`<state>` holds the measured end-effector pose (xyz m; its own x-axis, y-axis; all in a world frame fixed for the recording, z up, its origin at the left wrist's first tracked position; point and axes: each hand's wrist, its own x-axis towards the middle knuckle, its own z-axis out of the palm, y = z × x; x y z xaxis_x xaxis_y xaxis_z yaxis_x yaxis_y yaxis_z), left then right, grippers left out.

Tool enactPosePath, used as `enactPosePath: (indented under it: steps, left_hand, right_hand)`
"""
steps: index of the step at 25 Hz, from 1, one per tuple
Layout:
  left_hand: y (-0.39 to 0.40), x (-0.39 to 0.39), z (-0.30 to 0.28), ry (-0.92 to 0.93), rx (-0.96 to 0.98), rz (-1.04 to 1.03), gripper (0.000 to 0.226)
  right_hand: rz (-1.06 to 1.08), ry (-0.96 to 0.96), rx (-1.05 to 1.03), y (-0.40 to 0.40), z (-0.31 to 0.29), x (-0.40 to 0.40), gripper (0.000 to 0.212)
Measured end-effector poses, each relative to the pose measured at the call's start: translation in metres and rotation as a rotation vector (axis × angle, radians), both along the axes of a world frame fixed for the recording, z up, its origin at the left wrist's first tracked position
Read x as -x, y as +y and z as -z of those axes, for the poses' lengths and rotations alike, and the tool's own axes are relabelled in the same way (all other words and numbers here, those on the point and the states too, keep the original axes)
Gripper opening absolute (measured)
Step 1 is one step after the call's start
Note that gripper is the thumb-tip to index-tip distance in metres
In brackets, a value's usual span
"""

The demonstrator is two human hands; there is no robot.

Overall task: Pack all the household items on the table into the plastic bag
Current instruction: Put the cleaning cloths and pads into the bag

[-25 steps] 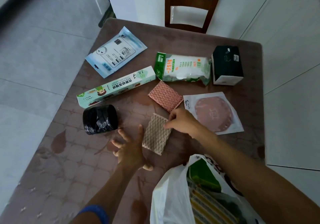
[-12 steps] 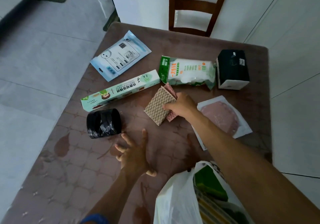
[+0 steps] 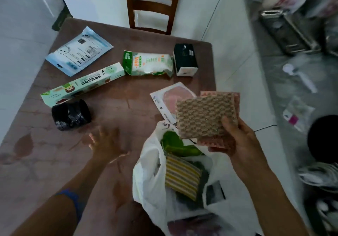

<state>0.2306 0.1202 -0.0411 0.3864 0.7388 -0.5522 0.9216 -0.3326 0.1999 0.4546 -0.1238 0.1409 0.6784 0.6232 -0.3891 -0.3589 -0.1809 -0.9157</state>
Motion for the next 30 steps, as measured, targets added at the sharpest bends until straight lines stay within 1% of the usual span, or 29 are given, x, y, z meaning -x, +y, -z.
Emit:
enactPosePath:
  steps: [1,2,3,4,5,6,7,8,9,10,11,12,13,15,17,18,19,20,21,22,23,25,27,28,29,30]
  left_hand:
    - [-0.009,0.009,-0.007,-0.121,0.039,-0.014,0.081]
    - [-0.019,0.013,-0.018,-0.297,0.115,-0.095,0.054]
    - [-0.031,0.018,-0.036,-0.48,0.191,-0.225,0.033]
    - [-0.045,0.022,-0.058,-0.644,0.213,-0.35,0.02]
    - [-0.058,0.025,-0.085,-0.779,0.169,-0.39,0.012]
    - [-0.075,0.027,-0.116,-0.91,0.131,-0.378,0.008]
    - [-0.093,0.029,-0.145,-1.018,0.119,-0.344,0.006]
    - [-0.111,0.031,-0.169,-1.078,0.135,-0.279,0.008]
    - [-0.128,0.032,-0.187,-1.069,0.159,-0.204,0.019]
    - [-0.142,0.03,-0.198,-1.02,0.201,-0.139,0.031]
    - [-0.155,0.027,-0.205,-0.94,0.23,-0.086,0.04]
    - [-0.165,0.021,-0.207,-0.863,0.225,-0.056,0.045]
    - [-0.173,0.015,-0.208,-0.827,0.193,-0.059,0.043]
    - [-0.179,0.006,-0.209,-0.863,0.114,-0.142,0.026]
    - [-0.18,0.003,-0.207,-0.936,0.083,-0.183,0.017]
    - [-0.18,0.004,-0.207,-0.925,0.087,-0.144,0.022]
    - [-0.181,0.003,-0.207,-0.859,0.093,-0.068,0.039]
    - [-0.183,0.004,-0.202,-0.767,0.061,0.031,0.056]
    - [-0.186,0.002,-0.199,-0.673,-0.005,0.129,0.067]
    - [-0.19,0.0,-0.196,-0.61,-0.062,0.2,0.069]
    - [-0.195,-0.002,-0.197,-0.58,-0.097,0.211,0.064]
    - [-0.196,-0.003,-0.2,-0.638,-0.087,0.14,0.046]
    - [-0.191,0.0,-0.205,-0.749,0.025,0.005,0.022]
    - [-0.188,0.003,-0.206,-0.827,0.116,-0.071,0.014]
    - [-0.185,0.006,-0.209,-0.905,0.216,-0.151,0.018]
    - [-0.182,0.009,-0.211,-0.977,0.318,-0.236,0.025]
  right_hand:
    - [0.03,0.007,0.017,-0.022,-0.004,0.01,0.041]
    - [0.037,0.012,0.06,-0.039,-0.003,0.017,0.041]
    - [0.033,0.02,0.109,-0.053,0.001,0.028,0.041]
    - [0.018,0.03,0.164,-0.063,0.008,0.038,0.041]
    - [-0.005,0.035,0.215,-0.067,0.016,0.046,0.04]
    - [-0.03,0.037,0.259,-0.07,0.024,0.053,0.037]
    - [-0.06,0.035,0.283,-0.07,0.03,0.059,0.035]
    - [-0.088,0.032,0.286,-0.069,0.034,0.065,0.035]
    - [-0.109,0.027,0.284,-0.066,0.038,0.069,0.039]
    - [-0.13,0.009,0.287,-0.064,0.042,0.071,0.043]
    - [-0.148,-0.021,0.298,-0.062,0.043,0.072,0.046]
    - [-0.16,-0.061,0.32,-0.061,0.043,0.073,0.048]
    - [-0.167,-0.106,0.349,-0.06,0.044,0.074,0.052]
    - [-0.195,-0.133,0.379,-0.063,0.05,0.074,0.06]
    - [-0.335,-0.094,0.393,-0.07,0.058,0.077,0.059]
    - [-0.406,-0.075,0.396,-0.072,0.062,0.08,0.059]
    - [-0.433,-0.069,0.394,-0.076,0.066,0.082,0.061]
    - [-0.428,-0.084,0.4,-0.079,0.068,0.084,0.062]
    - [-0.4,-0.1,0.408,-0.081,0.067,0.084,0.064]
    - [-0.353,-0.091,0.413,-0.083,0.065,0.083,0.064]
    - [-0.302,-0.062,0.407,-0.085,0.063,0.082,0.064]
    - [-0.303,-0.069,0.402,-0.09,0.057,0.08,0.067]
    - [-0.473,-0.133,0.446,-0.095,0.051,0.079,0.079]
    - [-0.58,-0.189,0.509,-0.098,0.05,0.08,0.081]
    - [-0.679,-0.281,0.611,-0.099,0.049,0.082,0.075]
    - [-0.721,-0.398,0.756,-0.099,0.048,0.084,0.062]
